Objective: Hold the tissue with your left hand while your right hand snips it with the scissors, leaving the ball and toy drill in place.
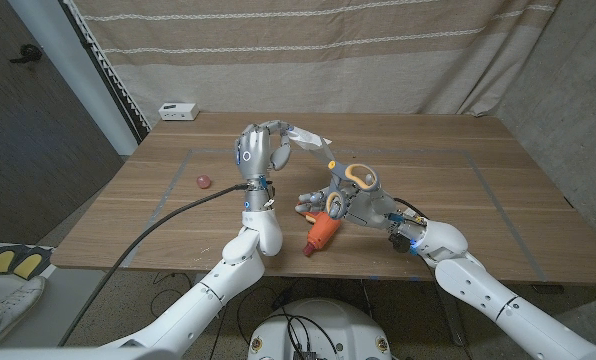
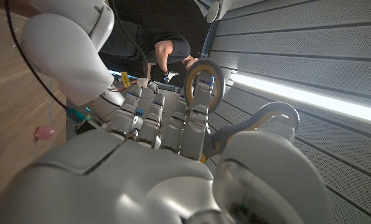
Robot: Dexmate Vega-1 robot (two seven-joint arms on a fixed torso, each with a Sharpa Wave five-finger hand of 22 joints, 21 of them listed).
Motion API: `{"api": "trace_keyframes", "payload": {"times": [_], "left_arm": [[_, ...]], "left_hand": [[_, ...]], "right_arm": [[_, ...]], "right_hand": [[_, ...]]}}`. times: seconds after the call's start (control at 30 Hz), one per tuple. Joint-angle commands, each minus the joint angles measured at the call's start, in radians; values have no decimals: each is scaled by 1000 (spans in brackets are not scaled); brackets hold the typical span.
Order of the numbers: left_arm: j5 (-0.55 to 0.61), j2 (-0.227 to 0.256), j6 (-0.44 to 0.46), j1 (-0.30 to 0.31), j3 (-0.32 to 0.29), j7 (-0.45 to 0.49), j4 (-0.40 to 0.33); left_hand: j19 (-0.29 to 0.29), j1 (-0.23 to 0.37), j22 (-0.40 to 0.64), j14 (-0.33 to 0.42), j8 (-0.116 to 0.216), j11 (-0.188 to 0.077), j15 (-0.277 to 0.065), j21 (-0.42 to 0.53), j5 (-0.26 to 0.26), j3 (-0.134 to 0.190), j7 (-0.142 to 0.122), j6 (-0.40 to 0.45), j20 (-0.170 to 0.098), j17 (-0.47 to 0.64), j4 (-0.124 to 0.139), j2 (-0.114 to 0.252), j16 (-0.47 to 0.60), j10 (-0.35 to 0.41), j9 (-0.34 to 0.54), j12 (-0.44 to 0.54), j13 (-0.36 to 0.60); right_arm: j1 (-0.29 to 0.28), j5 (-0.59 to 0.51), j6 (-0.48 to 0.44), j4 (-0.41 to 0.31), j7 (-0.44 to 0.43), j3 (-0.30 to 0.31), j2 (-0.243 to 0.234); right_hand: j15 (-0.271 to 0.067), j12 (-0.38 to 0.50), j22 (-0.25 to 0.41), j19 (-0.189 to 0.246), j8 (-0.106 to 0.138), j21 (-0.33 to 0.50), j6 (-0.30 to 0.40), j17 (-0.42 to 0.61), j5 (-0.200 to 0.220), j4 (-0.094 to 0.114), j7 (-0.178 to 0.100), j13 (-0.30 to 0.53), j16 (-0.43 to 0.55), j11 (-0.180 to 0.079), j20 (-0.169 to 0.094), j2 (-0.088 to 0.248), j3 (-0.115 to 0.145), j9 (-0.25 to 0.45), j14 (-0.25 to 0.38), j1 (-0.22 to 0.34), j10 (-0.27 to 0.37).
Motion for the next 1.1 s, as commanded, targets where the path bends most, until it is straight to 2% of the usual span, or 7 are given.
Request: {"api": "trace_keyframes", "payload": {"times": [0.03, 0.33, 0.67, 1.1], "left_arm": [[14, 10, -10, -4, 9, 0, 9], [25, 15, -13, -7, 17, 0, 8], [40, -1, -31, 3, 4, 0, 12], [64, -16, -52, 25, -20, 0, 2]], "left_hand": [[-8, 4, 1, 4, 8, 0, -42, 7, 1, 7, -2, 2, -79, 4, -2, -8, 5, 5, 8, 0, 6], [-8, 4, 2, 3, 13, 0, -42, 8, 2, 8, -3, 2, -79, 4, -2, -9, 4, 4, 14, -2, 6], [-9, 3, 2, 2, 19, 0, -43, 8, 4, 11, -5, 0, -78, 4, 0, -11, 4, 4, 21, -3, 7], [-9, -1, 2, 1, 24, 0, -42, 10, 6, 15, -7, -9, -78, 4, 3, -12, 4, 3, 27, -4, 8]], "right_arm": [[24, -34, -10, 15, -38, -13, -9], [47, -46, -19, 27, -51, -17, -17], [59, -37, -33, 50, -43, -23, -14], [51, -26, -30, 70, -43, -11, -13]], "right_hand": [[11, -4, 1, 12, -3, 3, -3, -1, 2, -3, 6, 3, 1, 10, 1, 9, 4, 3, 4, 7, 0], [21, -8, 1, 17, -7, 5, -6, -2, 3, -6, 4, 4, 1, 16, 1, 10, 7, 3, 6, 12, -6], [34, -14, 1, 22, -13, 5, -10, -3, 4, -9, 7, 4, -2, 21, 1, 11, 9, 3, 2, 16, -17], [42, -18, 0, 23, -18, 4, -16, -4, 5, -11, 8, 4, -3, 25, 1, 11, 11, 3, 0, 19, -25]]}}
